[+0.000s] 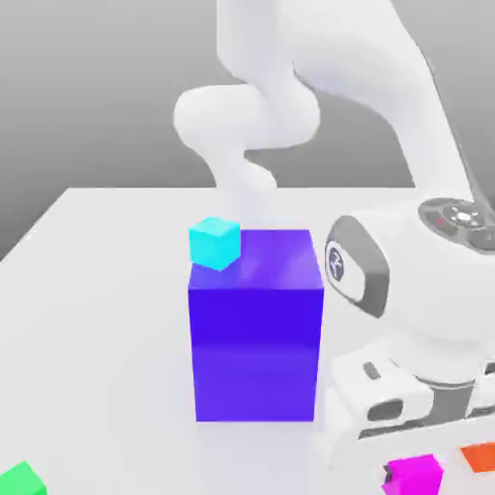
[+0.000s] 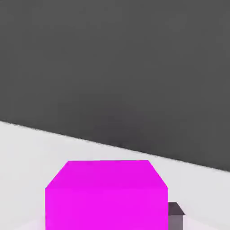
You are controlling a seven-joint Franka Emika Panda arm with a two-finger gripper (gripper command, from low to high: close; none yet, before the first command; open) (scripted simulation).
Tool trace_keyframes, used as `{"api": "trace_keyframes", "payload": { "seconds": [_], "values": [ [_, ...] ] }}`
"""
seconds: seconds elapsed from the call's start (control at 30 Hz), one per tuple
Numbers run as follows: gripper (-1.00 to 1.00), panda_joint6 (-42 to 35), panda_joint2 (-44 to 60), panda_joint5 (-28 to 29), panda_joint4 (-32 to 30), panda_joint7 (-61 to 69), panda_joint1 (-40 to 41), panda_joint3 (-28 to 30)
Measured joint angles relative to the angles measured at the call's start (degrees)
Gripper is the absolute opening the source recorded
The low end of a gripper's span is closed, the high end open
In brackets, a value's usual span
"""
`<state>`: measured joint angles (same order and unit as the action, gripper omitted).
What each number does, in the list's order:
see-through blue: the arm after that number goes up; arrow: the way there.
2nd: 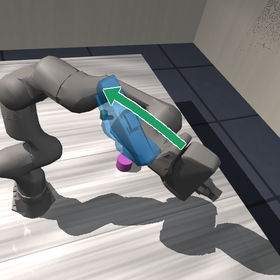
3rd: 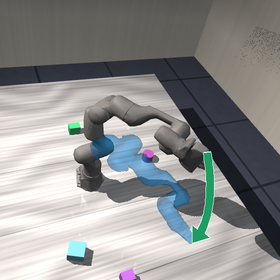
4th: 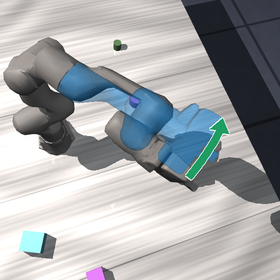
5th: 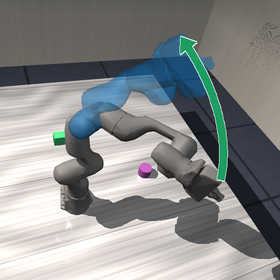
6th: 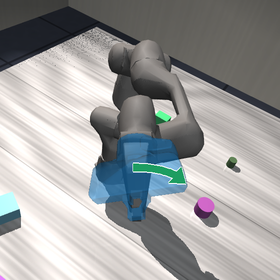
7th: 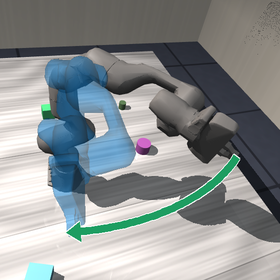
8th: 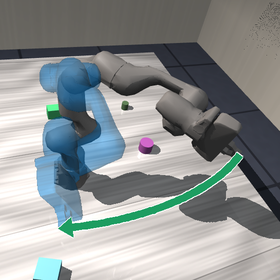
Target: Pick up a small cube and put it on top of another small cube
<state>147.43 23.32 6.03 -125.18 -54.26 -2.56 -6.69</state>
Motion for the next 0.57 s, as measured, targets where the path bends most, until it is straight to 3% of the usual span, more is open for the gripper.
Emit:
{"api": "trace_keyframes", "payload": {
  "seconds": [0.33, 0.43, 0.47, 0.57],
  "values": [
    [-1.00, -3.14, -2.64, -7.50, 1.07, 5.06, 15.62, 9.80],
    [-1.00, -0.13, 2.54, -10.42, 3.45, 6.87, 21.04, 11.91],
    [1.00, 0.87, 4.10, -11.04, 4.04, 7.24, 22.07, 12.19],
    [1.00, 0.87, 4.10, -11.04, 4.04, 7.24, 22.07, 12.19]
  ]
}}
